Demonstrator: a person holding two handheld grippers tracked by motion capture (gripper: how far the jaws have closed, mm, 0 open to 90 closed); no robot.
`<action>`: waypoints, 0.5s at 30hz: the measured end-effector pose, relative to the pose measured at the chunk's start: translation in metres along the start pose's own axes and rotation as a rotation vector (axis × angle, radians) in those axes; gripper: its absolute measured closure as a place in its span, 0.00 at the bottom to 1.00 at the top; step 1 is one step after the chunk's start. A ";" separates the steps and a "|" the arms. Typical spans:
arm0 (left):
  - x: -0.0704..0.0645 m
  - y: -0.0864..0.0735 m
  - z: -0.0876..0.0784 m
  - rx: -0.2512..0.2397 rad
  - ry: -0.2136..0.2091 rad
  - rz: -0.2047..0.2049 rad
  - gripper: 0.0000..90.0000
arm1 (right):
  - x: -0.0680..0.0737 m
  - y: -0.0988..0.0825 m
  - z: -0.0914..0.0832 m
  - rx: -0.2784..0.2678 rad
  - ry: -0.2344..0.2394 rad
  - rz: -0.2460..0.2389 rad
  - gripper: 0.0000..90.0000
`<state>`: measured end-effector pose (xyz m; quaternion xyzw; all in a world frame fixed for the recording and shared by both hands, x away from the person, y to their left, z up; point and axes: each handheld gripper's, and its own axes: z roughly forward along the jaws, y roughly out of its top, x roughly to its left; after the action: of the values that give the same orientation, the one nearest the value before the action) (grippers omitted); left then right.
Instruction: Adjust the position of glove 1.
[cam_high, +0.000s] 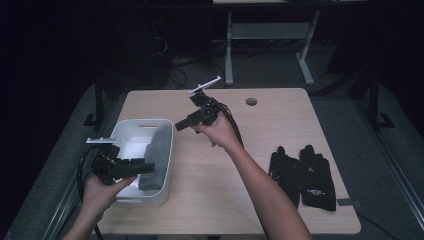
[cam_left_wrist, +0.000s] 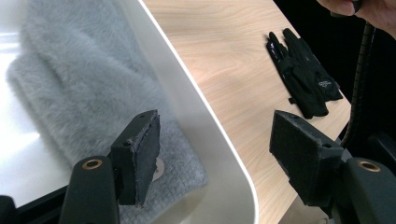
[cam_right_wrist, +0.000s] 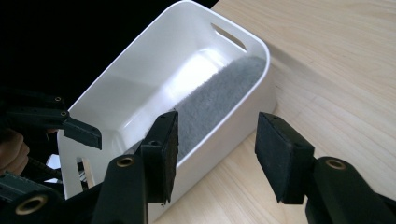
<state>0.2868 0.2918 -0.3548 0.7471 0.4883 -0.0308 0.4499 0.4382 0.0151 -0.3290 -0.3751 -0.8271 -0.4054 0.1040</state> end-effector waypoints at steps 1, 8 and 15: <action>-0.002 0.001 0.001 0.002 -0.002 0.002 0.37 | -0.001 -0.001 -0.002 -0.001 0.001 0.000 0.54; -0.012 0.007 0.007 0.005 -0.019 0.033 0.36 | -0.005 -0.006 -0.021 -0.023 -0.013 -0.005 0.54; -0.024 0.013 0.016 0.013 -0.037 0.055 0.36 | -0.011 -0.017 -0.041 -0.041 -0.027 0.003 0.53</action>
<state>0.2901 0.2620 -0.3447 0.7627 0.4588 -0.0355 0.4545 0.4282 -0.0285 -0.3178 -0.3840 -0.8194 -0.4169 0.0859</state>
